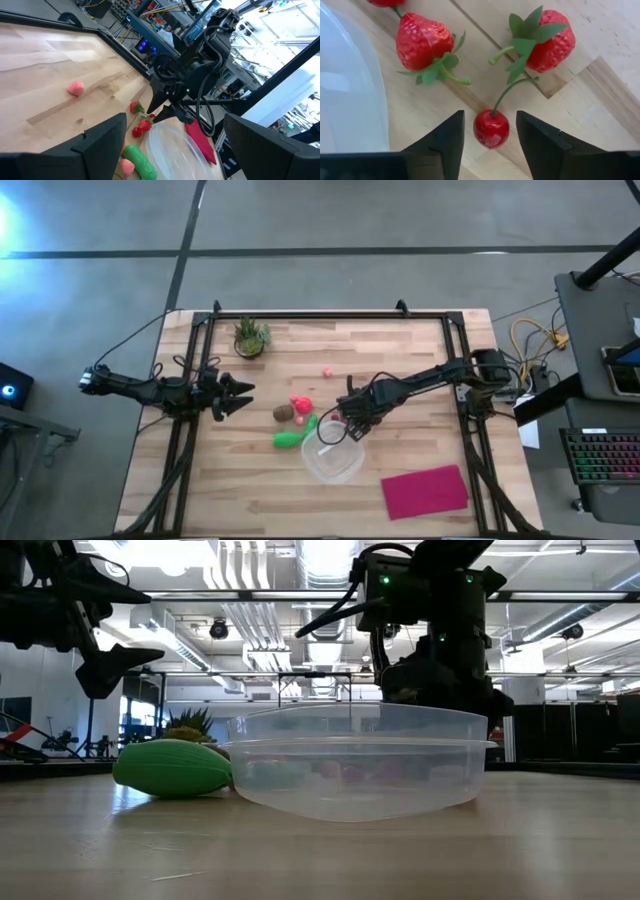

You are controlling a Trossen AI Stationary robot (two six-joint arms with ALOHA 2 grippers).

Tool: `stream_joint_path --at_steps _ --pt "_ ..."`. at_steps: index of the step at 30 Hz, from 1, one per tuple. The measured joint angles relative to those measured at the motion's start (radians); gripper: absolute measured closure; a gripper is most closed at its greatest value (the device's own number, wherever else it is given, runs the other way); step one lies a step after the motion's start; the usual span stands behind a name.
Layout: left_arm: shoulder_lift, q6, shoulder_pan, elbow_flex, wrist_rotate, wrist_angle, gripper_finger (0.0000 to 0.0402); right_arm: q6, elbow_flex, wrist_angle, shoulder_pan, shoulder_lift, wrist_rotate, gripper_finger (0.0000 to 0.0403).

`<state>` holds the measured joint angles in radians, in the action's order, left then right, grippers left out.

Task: Pick and placing Produce into tupperware
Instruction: Put the right red cherry into the transparent bin

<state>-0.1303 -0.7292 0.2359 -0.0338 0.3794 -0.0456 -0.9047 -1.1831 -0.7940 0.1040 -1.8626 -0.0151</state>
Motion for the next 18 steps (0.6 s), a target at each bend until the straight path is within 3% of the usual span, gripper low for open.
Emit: stream_joint_path --at_steps 18 --pt "0.000 0.000 0.000 0.000 0.000 -0.001 0.0081 -0.018 0.009 -0.005 0.000 0.000 -0.001 0.0294"
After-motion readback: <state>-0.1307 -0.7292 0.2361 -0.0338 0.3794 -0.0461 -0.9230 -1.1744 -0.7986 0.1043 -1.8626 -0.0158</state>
